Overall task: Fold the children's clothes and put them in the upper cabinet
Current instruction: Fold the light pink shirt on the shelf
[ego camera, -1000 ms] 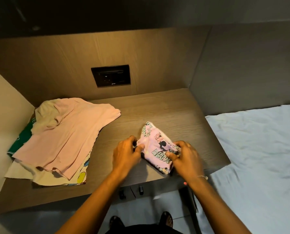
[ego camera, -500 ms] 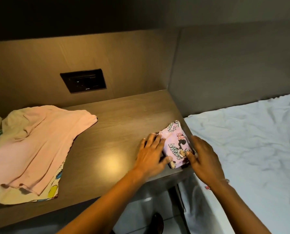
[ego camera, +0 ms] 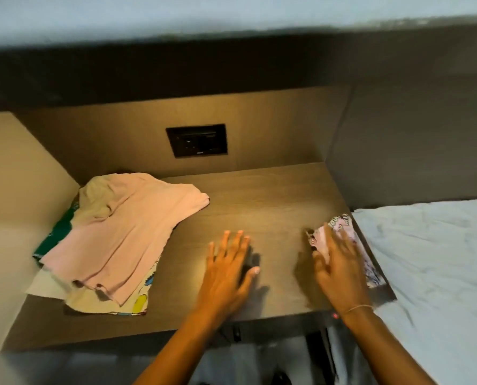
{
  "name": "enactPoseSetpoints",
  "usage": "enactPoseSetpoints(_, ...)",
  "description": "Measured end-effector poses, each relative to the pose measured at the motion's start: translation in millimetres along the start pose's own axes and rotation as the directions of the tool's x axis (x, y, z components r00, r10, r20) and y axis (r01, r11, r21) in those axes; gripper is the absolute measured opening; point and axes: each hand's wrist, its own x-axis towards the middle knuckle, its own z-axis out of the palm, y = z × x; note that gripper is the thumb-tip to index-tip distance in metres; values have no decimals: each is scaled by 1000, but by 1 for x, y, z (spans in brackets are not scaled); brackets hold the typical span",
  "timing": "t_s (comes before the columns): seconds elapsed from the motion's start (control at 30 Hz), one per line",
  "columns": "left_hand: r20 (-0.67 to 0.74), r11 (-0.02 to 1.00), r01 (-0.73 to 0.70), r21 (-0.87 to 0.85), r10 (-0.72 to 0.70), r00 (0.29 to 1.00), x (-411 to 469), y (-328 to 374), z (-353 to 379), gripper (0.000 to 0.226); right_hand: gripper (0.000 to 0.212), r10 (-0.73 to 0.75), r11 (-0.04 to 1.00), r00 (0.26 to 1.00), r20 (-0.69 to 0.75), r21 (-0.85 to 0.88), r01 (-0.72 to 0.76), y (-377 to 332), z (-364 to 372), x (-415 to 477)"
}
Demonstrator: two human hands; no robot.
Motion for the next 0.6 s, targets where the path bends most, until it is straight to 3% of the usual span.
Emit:
enactPoseSetpoints(0.07,-119,981,189,-35,-192,974,-24,-43,-25,63,49,-170,977,983,74,142,158,-47,28,12)
enactPoseSetpoints(0.13,-202,938,345,-14,-341,918,-52,-83,-46,55,45,-352,931,917,189,177,321,-94,61,30)
enactPoseSetpoints(0.27,-189,836,547,50,-530,827,-99,-140,-67,42,42,-567,817,749,344,115,566,-172,123,79)
enactPoseSetpoints(0.4,-253,875,483,-27,-474,843,-127,-177,-77,27,41,-582,748,649,490,8,664,-212,160,113)
enactPoseSetpoints(0.47,-284,861,498,-103,-505,815,-134,-192,-85,20,39,-565,720,623,541,-46,693,-219,172,114)
enactPoseSetpoints(0.6,-290,850,489,-196,-526,799,-136,-205,-97,21,51,-464,779,679,569,-103,618,-229,177,100)
